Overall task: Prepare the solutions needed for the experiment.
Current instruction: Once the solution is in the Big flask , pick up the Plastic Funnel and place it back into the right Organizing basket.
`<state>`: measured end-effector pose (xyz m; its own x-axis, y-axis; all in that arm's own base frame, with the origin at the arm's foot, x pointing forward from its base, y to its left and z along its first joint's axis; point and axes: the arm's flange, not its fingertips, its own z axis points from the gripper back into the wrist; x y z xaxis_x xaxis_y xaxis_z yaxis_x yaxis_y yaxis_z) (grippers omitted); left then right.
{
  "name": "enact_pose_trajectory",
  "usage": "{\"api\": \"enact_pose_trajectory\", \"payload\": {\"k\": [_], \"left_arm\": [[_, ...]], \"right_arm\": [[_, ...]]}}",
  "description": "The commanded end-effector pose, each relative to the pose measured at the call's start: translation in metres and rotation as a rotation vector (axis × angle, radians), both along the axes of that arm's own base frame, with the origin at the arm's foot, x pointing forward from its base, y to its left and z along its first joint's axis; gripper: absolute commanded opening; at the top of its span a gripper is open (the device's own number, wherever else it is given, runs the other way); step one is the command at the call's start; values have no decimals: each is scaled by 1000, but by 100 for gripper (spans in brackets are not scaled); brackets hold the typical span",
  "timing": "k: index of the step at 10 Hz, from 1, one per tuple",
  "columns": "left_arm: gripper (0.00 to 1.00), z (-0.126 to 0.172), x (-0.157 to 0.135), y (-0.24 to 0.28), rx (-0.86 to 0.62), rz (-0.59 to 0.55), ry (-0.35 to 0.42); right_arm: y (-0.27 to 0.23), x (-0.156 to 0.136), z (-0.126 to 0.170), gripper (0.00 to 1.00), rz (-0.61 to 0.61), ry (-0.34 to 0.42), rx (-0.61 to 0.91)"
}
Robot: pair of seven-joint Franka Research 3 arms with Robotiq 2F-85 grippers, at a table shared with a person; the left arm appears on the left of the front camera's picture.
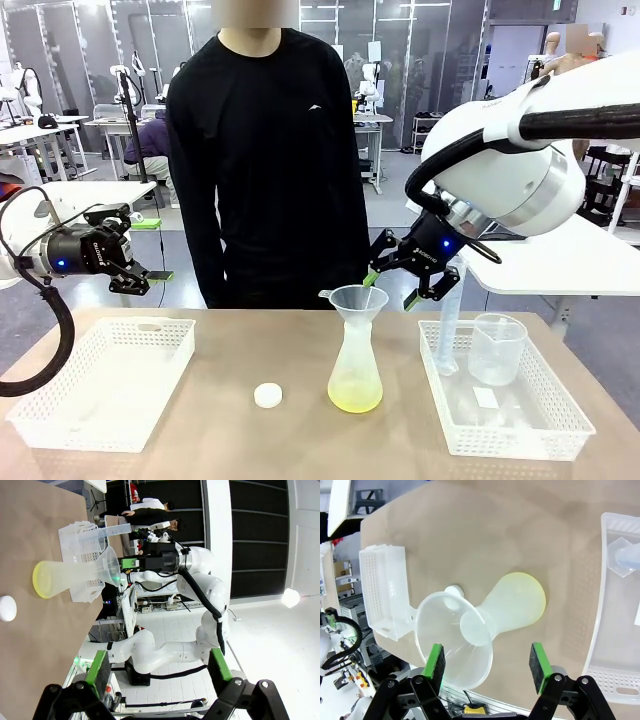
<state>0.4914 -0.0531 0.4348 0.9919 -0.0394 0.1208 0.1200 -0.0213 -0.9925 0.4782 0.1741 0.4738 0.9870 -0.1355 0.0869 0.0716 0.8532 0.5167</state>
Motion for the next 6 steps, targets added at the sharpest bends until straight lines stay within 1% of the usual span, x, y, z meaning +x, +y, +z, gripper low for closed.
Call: {"api": "enact_pose_trajectory", "payload": {"k": [1,2,4,5,6], "left_arm": [[100,1,0,0,-1,0,-2],[100,1,0,0,-1,0,-2],[100,1,0,0,-1,0,-2],[100,1,0,0,-1,0,-2],[100,1,0,0,-1,0,-2]], "right_arm": [[12,8,-8,85,-40,24,-9],[14,10,-12,85,-48,34,-10],[15,17,-19,85,-59,30,11],[15,19,-20,70,-66,23,6],[16,18,-20,69,-62,33,-2]]}}
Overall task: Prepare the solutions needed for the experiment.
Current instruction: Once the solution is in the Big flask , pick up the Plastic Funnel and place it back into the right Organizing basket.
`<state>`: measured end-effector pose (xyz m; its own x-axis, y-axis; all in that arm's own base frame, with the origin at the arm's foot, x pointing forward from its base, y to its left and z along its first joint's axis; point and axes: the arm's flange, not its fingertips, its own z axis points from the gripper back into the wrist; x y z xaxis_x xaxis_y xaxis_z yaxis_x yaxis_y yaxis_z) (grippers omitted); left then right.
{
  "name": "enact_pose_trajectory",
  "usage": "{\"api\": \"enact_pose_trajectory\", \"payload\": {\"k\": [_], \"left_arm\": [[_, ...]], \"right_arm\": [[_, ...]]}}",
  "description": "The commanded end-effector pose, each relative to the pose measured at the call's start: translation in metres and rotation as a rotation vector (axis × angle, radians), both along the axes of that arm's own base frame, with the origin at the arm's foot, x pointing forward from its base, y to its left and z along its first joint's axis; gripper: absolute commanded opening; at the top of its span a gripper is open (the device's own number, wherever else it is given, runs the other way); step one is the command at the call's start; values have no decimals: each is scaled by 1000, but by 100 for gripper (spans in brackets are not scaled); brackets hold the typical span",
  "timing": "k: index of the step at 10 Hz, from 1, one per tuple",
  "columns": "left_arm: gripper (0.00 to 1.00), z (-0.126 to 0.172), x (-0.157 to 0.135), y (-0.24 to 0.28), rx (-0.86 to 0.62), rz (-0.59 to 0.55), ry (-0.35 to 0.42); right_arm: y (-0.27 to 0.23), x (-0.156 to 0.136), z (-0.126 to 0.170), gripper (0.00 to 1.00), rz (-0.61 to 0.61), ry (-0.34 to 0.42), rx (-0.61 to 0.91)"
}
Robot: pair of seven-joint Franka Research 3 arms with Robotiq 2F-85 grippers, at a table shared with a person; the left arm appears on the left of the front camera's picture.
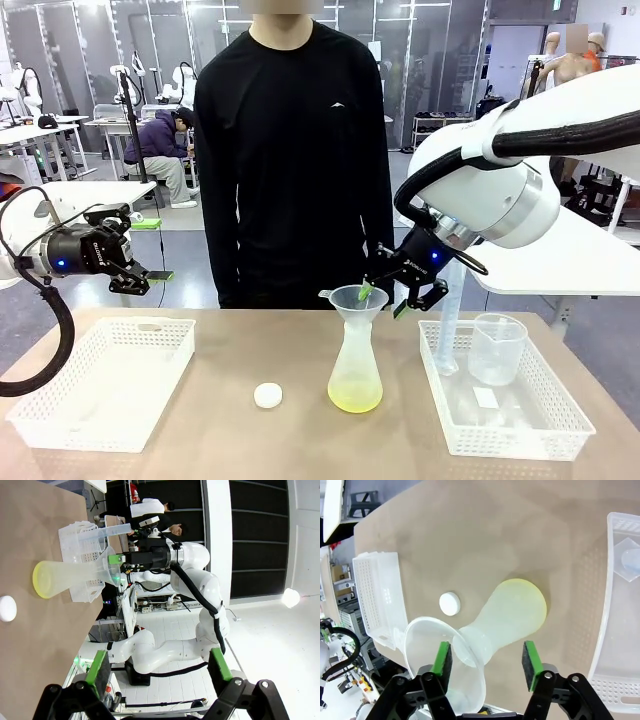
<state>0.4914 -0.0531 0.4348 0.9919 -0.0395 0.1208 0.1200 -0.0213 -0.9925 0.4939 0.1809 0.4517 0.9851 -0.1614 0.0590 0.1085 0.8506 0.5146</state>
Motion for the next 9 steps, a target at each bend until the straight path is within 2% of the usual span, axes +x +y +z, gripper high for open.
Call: {"api": "enact_pose_trajectory", "payload": {"k": [1,2,3,4,5,6,7,8,9], "left_arm": [[100,1,0,0,-1,0,-2],[100,1,0,0,-1,0,-2],[100,1,0,0,-1,0,-2],[100,1,0,0,-1,0,-2],[100,1,0,0,-1,0,-2],[100,1,0,0,-1,0,-2],[100,1,0,0,-1,0,-2],[100,1,0,0,-1,0,-2],[100,1,0,0,-1,0,-2]], "right_arm": [[10,2,2,53,-36,17,-7],[11,2,4,64,-27,14,11],[11,1,5,37,-24,12,12],[12,1,6,47,-26,16,7],[11,1,7,19,-23,22,8],[11,1,7,30,-24,28,11],[10,1,7,2,-25,37,5],[11,1,7,13,-24,40,4],[11,1,8,0,-23,41,3]]}}
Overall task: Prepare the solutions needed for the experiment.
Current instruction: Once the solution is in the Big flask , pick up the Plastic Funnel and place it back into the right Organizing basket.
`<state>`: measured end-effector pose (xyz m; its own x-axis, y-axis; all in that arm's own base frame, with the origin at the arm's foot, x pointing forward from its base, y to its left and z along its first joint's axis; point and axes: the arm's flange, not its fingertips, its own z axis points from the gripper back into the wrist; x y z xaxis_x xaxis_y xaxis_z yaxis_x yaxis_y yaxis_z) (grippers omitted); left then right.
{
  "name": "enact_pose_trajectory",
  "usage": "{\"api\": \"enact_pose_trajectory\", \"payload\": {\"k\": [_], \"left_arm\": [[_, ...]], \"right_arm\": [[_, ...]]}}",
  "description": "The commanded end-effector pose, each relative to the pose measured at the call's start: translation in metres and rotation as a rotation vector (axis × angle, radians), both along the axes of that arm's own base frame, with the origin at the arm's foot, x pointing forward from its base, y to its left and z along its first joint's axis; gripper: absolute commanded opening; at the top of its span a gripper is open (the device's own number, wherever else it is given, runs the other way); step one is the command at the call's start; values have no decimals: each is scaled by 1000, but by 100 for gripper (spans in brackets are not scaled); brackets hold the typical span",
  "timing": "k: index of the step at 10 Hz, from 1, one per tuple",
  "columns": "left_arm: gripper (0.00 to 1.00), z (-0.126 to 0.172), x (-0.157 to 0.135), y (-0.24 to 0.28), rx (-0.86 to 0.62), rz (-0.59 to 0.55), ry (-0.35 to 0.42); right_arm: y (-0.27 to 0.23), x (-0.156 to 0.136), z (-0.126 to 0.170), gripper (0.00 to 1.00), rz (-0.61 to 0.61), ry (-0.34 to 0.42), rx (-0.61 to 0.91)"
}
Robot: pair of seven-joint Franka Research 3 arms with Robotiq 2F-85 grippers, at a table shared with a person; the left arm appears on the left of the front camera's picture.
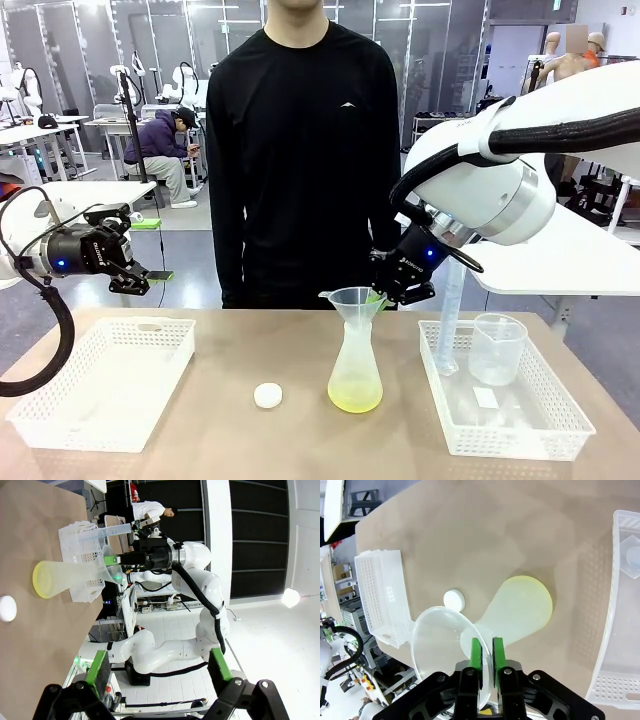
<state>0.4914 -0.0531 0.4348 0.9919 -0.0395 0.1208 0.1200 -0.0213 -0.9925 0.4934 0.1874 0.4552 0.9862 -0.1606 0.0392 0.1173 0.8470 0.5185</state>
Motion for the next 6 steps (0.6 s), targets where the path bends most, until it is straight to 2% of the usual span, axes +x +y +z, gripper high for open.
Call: {"api": "enact_pose_trajectory", "payload": {"k": [1,4,6], "left_arm": [[100,1,0,0,-1,0,-2],[100,1,0,0,-1,0,-2],[100,1,0,0,-1,0,-2]], "right_arm": [[4,1,5,0,-22,25,-6],[1,0,7,0,-38,34,-14],[-3,-11,19,0,-19,7,-13]]}}
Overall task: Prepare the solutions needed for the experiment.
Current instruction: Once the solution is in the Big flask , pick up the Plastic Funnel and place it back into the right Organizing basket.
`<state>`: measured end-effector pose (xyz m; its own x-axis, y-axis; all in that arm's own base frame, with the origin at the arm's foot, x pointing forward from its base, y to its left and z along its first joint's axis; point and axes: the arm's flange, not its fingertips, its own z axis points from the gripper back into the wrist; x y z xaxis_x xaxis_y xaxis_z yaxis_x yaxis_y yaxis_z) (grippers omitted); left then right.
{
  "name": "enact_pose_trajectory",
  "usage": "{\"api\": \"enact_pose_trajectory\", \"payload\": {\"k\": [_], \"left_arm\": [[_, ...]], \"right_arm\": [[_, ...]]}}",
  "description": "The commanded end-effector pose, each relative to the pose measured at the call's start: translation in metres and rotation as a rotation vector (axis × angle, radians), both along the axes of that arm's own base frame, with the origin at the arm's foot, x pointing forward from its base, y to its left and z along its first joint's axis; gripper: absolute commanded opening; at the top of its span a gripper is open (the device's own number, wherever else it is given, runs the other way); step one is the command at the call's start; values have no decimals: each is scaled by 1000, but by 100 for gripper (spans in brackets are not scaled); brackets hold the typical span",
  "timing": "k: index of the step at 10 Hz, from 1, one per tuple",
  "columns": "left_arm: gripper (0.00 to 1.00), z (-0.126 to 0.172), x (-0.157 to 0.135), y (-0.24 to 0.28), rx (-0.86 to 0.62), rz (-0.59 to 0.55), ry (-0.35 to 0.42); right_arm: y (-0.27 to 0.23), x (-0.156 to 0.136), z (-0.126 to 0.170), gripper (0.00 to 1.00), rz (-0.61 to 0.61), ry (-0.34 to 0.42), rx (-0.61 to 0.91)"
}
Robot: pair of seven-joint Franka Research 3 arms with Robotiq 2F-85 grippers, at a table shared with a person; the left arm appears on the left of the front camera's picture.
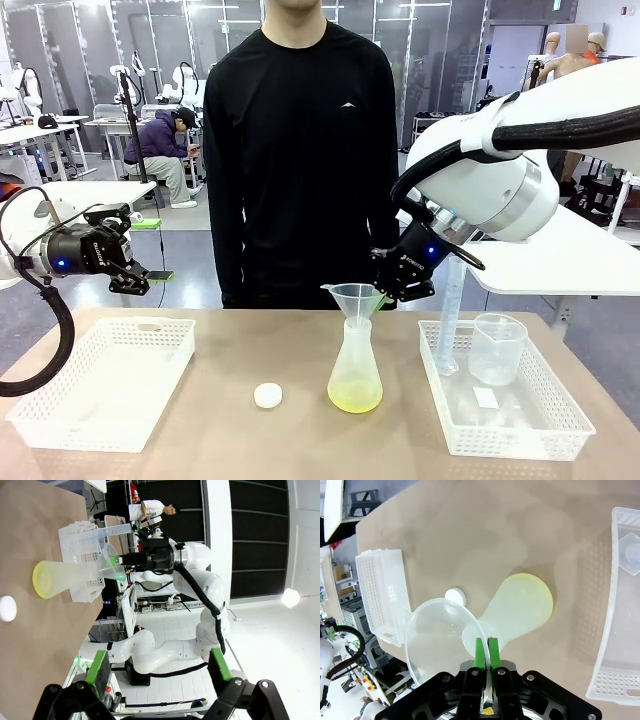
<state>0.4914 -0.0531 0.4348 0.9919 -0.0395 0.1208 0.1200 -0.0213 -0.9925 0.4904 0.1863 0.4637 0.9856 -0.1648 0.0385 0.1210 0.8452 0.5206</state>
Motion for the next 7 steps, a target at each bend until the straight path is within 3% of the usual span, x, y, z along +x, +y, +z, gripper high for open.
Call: {"api": "enact_pose_trajectory", "payload": {"k": [1,3,7], "left_arm": [[100,1,0,0,-1,0,-2],[100,1,0,0,-1,0,-2],[100,1,0,0,-1,0,-2]], "right_arm": [[-3,-14,18,0,-3,-1,-20],[-3,-26,34,0,27,-44,-14],[-8,-40,73,0,43,-206,23]]}}
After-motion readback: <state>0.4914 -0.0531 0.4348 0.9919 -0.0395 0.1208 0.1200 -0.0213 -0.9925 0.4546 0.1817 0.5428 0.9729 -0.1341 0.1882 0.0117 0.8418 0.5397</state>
